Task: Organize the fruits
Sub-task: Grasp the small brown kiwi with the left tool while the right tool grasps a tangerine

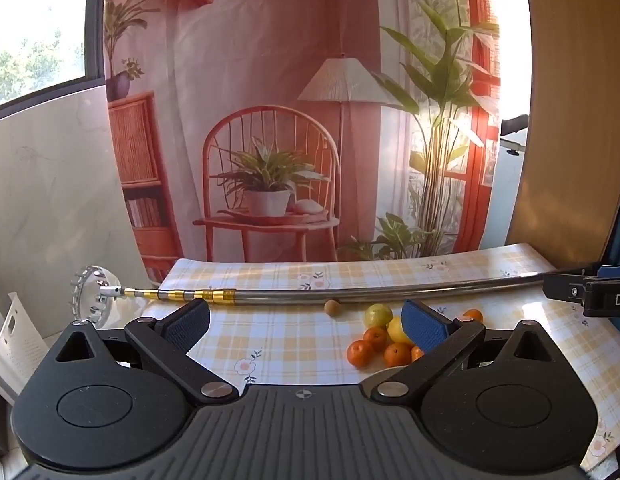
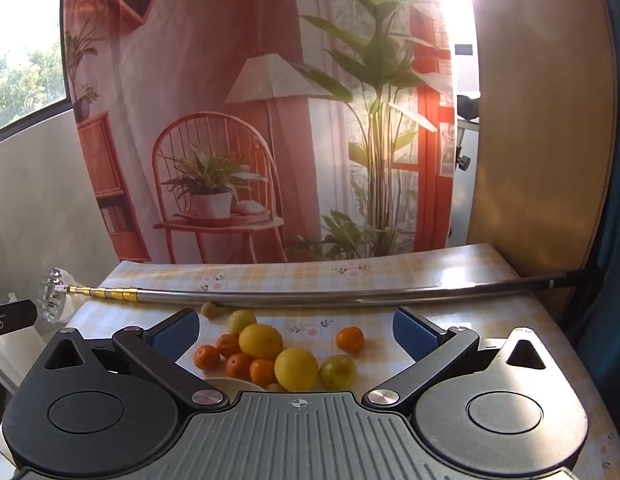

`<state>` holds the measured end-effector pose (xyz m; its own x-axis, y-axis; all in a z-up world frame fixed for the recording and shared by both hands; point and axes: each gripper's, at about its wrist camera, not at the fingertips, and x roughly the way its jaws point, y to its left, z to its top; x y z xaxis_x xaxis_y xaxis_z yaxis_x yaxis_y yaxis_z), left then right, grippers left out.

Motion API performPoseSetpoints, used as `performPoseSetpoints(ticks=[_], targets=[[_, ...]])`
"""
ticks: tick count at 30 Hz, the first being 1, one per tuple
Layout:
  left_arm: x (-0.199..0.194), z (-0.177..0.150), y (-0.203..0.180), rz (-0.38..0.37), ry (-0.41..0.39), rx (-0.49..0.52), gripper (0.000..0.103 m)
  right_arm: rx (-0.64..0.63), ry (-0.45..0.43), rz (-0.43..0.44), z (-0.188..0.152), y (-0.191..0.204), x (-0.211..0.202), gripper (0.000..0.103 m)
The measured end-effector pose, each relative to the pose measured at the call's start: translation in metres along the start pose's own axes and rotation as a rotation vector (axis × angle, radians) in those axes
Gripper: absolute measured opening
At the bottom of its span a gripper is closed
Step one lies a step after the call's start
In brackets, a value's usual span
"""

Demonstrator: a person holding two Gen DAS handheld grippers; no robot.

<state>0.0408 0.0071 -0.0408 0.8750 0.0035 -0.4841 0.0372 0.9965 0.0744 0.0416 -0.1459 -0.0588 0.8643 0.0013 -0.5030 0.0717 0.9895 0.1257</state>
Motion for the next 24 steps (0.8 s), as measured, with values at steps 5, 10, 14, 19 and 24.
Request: performPoseSetpoints(ticks=[5,10,14,19,24], targets=[[0.029,-0.005,0.003,-0.006,0.06,0.002,0.103,0.028,-0.009,-0.021,-0.004,-0.017,0.028,0.103],[0.059,-0.012,0.007,-0.003,0.111,0.005,0.103,0.068,0.069,-0.009,-0.008,-0.03,0.053,0.103],[0.08,-0.012,0.011,0.019,0.137,0.011,0.102,0.072,0.1,-0.001,-0.009,-0.036,0.071,0.103],[0.108,-0.007,0.013,-0.003,0.148,0.007,0.099,0.079,0.098,0.032,-0.006,-0.038,0.094,0.103],[0.145,-0.001,0.006,-0.025,0.155,0.052,0.092,0.028,0.085,0.03,-0.009,-0.041,0.118,0.103]])
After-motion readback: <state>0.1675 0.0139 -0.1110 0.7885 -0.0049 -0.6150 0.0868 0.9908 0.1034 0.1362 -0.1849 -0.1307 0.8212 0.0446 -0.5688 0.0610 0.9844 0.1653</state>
